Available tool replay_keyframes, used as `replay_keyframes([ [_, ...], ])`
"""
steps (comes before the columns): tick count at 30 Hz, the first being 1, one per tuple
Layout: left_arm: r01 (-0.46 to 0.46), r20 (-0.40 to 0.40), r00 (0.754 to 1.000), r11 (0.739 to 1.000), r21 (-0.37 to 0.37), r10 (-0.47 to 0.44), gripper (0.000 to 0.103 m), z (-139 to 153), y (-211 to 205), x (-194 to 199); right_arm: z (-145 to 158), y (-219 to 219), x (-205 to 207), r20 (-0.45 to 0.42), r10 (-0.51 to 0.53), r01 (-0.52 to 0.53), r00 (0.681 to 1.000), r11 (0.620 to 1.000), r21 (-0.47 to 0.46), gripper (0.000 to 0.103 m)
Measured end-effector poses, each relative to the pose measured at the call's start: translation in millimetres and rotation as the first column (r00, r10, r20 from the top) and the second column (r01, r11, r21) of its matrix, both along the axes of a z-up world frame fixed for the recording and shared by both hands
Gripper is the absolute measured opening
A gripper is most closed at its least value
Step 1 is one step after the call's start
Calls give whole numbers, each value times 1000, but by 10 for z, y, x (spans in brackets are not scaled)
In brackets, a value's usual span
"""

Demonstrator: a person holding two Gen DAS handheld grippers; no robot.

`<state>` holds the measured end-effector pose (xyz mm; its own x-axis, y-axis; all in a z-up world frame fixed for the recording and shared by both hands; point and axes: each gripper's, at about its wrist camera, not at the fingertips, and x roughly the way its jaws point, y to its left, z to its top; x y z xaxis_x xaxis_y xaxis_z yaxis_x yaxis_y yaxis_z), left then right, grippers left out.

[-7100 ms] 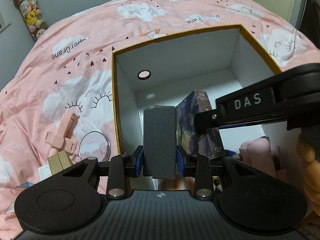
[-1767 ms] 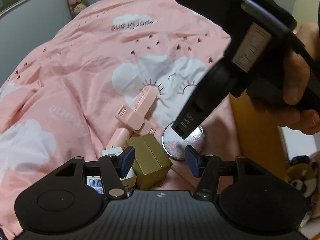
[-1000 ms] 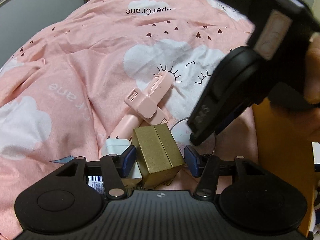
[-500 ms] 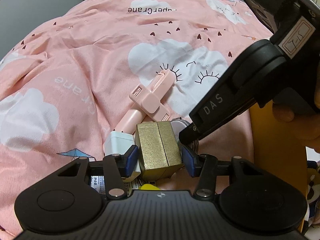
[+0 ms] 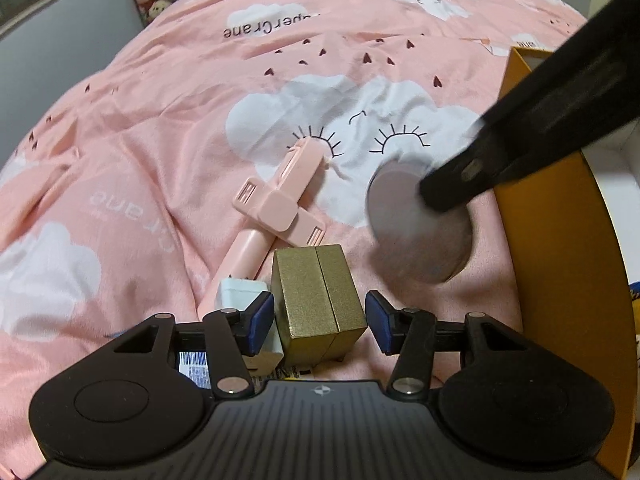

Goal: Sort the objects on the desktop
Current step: 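Grasp the gold box with the left gripper while the right grasps the round compact mirror, then carry the gold box and compact mirror down into the white box with both grippers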

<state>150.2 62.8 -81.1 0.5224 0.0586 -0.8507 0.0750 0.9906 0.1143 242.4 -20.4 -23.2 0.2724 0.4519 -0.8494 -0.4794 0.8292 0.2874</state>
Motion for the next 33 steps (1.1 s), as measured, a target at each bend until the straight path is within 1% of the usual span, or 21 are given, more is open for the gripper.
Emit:
replay_keyframes([
  [3,11,-5,1000,1000,23,-11,59,-35,-66,33,188,-253,-124,39,-55,52,998,996,73,14],
  [8,45,-5,999,991,125,-45,60,-123,-187,45,462,-720,-358,75,-155,138,985,972,189,14],
  [9,48,-6,999,990,132,-48,59,-136,-192,49,502,-799,-400,81,-173,154,982,967,200,14],
  [11,36,-1,999,992,120,-36,58,-131,-165,34,555,-975,-489,91,-221,197,971,956,216,14],
  [13,22,8,1000,995,94,-23,58,-104,-118,11,593,-1176,-579,92,-270,242,958,941,237,14],
  [15,11,21,1000,999,43,-12,57,-52,-61,-26,621,-1342,-651,84,-314,284,946,924,256,14],
  [18,-9,44,999,999,-48,11,55,69,26,-92,657,-1514,-760,114,-364,327,924,910,257,14],
  [22,-12,104,994,989,-147,27,53,355,49,-237,648,-1696,-855,105,-408,367,907,888,277,13],
  [26,17,170,985,974,-227,23,53,662,0,-362,570,-1830,-898,93,-449,412,889,871,268,13],
  [29,54,226,974,964,-261,7,53,893,-89,-445,522,-1904,-924,94,-475,440,875,861,257,13],
  [31,88,265,964,956,-281,-11,53,1047,-166,-485,496,-1931,-945,105,-489,454,866,857,246,13],
  [33,131,290,956,941,-312,-36,53,1170,-250,-501,477,-1963,-966,116,-500,466,858,853,234,13],
])
